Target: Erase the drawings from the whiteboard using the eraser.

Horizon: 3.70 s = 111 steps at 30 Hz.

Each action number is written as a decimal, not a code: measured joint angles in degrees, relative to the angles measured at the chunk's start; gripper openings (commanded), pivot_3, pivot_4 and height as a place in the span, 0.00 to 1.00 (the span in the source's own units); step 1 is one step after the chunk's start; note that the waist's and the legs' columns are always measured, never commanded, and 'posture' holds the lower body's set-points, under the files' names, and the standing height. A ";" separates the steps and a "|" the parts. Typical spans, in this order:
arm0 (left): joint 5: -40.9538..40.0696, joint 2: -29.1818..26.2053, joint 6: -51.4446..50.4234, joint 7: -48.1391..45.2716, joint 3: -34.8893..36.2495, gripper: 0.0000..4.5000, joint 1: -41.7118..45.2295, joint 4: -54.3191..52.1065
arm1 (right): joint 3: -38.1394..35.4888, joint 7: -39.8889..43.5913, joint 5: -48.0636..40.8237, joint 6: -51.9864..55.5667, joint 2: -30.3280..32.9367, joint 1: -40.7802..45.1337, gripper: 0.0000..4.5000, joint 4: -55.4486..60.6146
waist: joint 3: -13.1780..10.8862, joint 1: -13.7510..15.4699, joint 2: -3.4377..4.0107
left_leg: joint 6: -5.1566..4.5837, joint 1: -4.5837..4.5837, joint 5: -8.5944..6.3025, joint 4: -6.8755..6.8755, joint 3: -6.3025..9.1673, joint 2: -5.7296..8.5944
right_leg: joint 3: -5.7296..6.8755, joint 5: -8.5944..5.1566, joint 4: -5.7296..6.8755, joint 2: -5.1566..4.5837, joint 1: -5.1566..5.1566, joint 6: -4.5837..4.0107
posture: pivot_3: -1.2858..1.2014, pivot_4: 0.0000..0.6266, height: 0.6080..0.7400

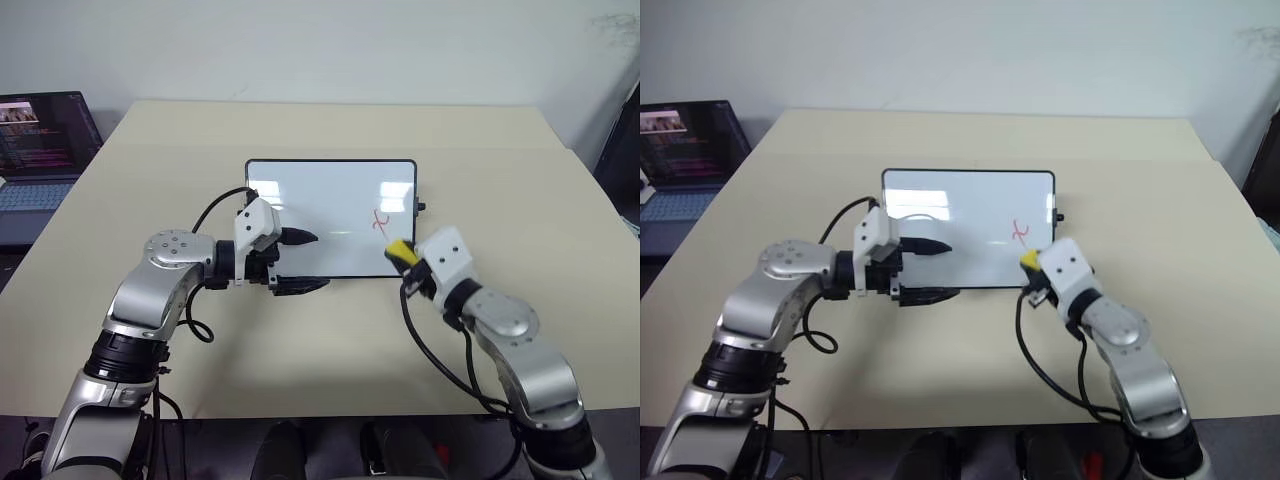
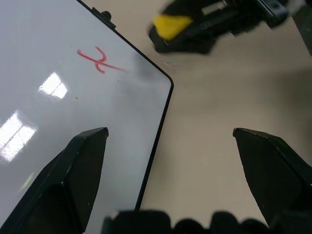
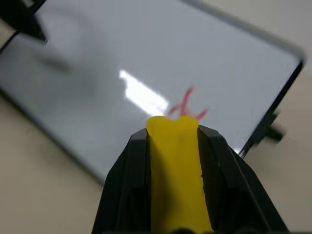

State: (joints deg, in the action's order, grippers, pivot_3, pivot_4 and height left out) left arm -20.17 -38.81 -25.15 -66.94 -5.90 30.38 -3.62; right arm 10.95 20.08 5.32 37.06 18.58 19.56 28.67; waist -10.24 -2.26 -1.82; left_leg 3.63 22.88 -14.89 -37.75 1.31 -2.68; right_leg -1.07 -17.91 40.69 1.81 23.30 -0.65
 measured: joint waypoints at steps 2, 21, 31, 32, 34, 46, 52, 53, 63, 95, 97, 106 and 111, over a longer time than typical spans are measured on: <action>0.02 -0.12 0.05 0.01 0.02 1.00 -0.23 0.01 | 0.50 -2.11 1.88 -2.00 -0.91 4.56 0.22 -5.56 | 0.00 0.04 0.00 | 0.00 0.00 0.00 0.01 0.00 -0.02 | 0.01 0.00 0.00 0.00 0.00 -0.01 | 0.52 0.24 1.00; -0.11 -0.22 -0.58 1.95 0.15 1.00 -1.73 -0.65 | 6.82 5.57 4.19 -3.00 1.03 11.26 0.22 -20.43 | 0.01 0.39 -0.01 | 0.00 -0.14 0.00 -0.12 0.02 -0.02 | 0.01 0.07 0.22 -0.02 -0.06 -0.11 | 0.52 0.24 1.00; -0.19 -0.27 -0.62 2.46 0.47 1.00 -2.66 -0.70 | 4.16 0.72 7.57 -5.43 0.73 15.38 0.22 -24.39 | 0.03 0.45 -0.03 | -0.01 -0.11 0.02 -0.13 0.01 -0.03 | -0.02 0.21 0.18 -0.01 -0.07 -0.33 | 0.52 0.24 1.00; -0.19 -0.29 -0.63 2.46 0.52 1.00 -2.67 -0.70 | 4.93 3.03 6.88 -4.47 1.63 14.29 0.22 -22.93 | 0.04 0.45 -0.05 | -0.01 -0.11 0.02 -0.13 0.01 -0.04 | -0.02 0.21 0.17 -0.01 -0.08 -0.34 | 0.52 0.24 1.00; -0.19 -0.30 -0.63 2.49 0.62 1.00 -2.67 -0.69 | 6.91 7.14 6.32 -2.51 2.85 12.55 0.22 -20.77 | 0.04 0.39 -0.05 | -0.01 -0.14 0.02 -0.14 0.02 -0.04 | -0.03 0.19 0.18 -0.01 -0.09 -0.30 | 0.52 0.24 1.00; -0.18 -0.29 -0.63 2.51 0.63 1.00 -2.67 -0.69 | 5.48 -0.66 10.23 -7.50 1.88 16.96 0.22 -26.87 | 0.03 0.33 -0.05 | -0.11 -0.22 0.11 -0.14 -0.03 -0.03 | -0.06 0.15 0.25 0.02 -0.11 -0.17 | 0.52 0.24 1.00; -0.20 -0.29 -0.67 2.61 0.70 1.00 -2.85 -0.72 | 7.04 7.33 9.18 -4.34 4.49 13.91 0.22 -22.42 | 0.05 0.40 -0.06 | -0.12 -0.18 0.10 -0.12 0.00 -0.04 | -0.05 0.16 0.18 0.01 -0.11 -0.19 | 0.52 0.24 1.00; -0.20 -0.29 -0.67 2.62 0.70 1.00 -2.88 -0.74 | 8.06 9.39 8.95 -3.40 5.10 12.88 0.22 -21.03 | 0.05 0.36 -0.07 | -0.12 -0.20 0.10 -0.12 0.01 -0.05 | -0.06 0.16 0.19 0.01 -0.11 -0.19 | 0.52 0.24 1.00; -0.21 -0.33 -0.69 2.65 0.77 1.00 -3.25 -1.31 | 8.83 4.66 11.44 -6.25 3.46 15.90 0.22 -25.11 | 0.05 0.08 -0.07 | -0.26 -0.30 0.22 -0.15 -0.02 -0.02 | -0.07 0.25 0.29 0.02 -0.14 -0.14 | 0.52 0.24 1.00; -1.22 -1.63 -1.76 4.81 2.61 1.00 -5.99 -3.04 | 7.87 8.53 10.98 -8.98 2.98 15.24 0.22 -25.97 | 0.01 0.36 -0.03 | -0.26 -0.20 0.21 -0.11 0.02 -0.03 | 0.00 0.25 0.23 -0.02 -0.09 -0.15 | 0.52 0.24 1.00; -1.24 -1.58 -1.73 4.57 2.56 1.00 -5.85 -3.03 | 7.21 9.35 10.97 -8.16 5.03 14.45 0.22 -24.59 | 0.02 0.51 -0.04 | -0.26 -0.20 0.21 -0.13 0.02 -0.02 | 0.00 0.25 0.21 -0.02 -0.11 -0.15 | 0.52 0.24 1.00; -1.20 -0.68 -0.85 4.22 1.97 1.00 -4.48 -2.51 | 8.42 15.12 10.30 -3.16 7.45 8.35 0.22 -17.76 | 0.04 0.21 -0.08 | -0.26 -0.23 0.21 -0.11 0.01 -0.04 | -0.04 0.24 0.20 0.01 -0.12 -0.15 | 0.52 0.24 1.00; -1.18 0.59 -0.63 3.70 0.47 1.00 -3.34 -2.24 | 4.92 10.92 9.34 -2.11 4.51 8.59 0.22 -17.36 | 0.00 0.33 -0.03 | -0.26 -0.17 0.21 -0.11 0.02 -0.03 | -0.01 0.24 0.21 0.03 -0.08 -0.15 | 0.52 0.24 1.00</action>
State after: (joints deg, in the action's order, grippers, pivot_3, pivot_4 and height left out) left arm -21.34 -38.22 -25.78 -63.24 -5.43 27.04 -5.86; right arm 15.87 31.00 14.66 34.95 23.09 28.16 11.30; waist -10.24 -1.93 -1.85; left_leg 3.37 22.71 -14.67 -37.86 1.32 -2.71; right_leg -1.08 -17.67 40.90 1.84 23.22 -0.80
